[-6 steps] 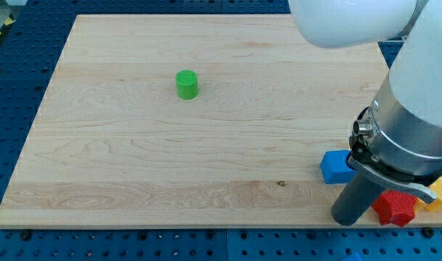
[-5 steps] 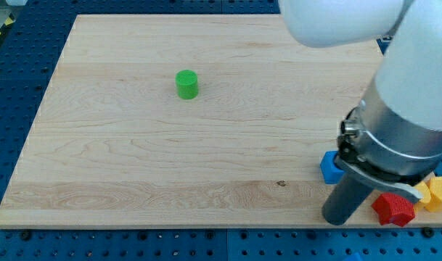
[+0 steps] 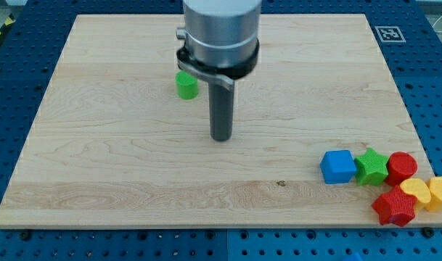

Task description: Point your arm at the green circle

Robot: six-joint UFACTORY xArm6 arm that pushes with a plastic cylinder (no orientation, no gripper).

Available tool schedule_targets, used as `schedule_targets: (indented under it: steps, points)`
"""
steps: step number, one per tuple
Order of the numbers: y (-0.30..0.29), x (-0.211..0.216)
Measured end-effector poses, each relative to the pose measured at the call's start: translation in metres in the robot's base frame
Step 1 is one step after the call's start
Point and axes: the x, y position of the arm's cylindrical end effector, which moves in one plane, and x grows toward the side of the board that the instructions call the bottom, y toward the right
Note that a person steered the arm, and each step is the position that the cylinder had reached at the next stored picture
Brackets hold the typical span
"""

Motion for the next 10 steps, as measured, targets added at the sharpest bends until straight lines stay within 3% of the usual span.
schedule_targets:
  steps: [2, 4, 7, 10]
  points:
    - [-0.053, -0.038]
    - [-0.081, -0.025]
    - [-0.101, -0.149]
    - [-0.092, -0.135]
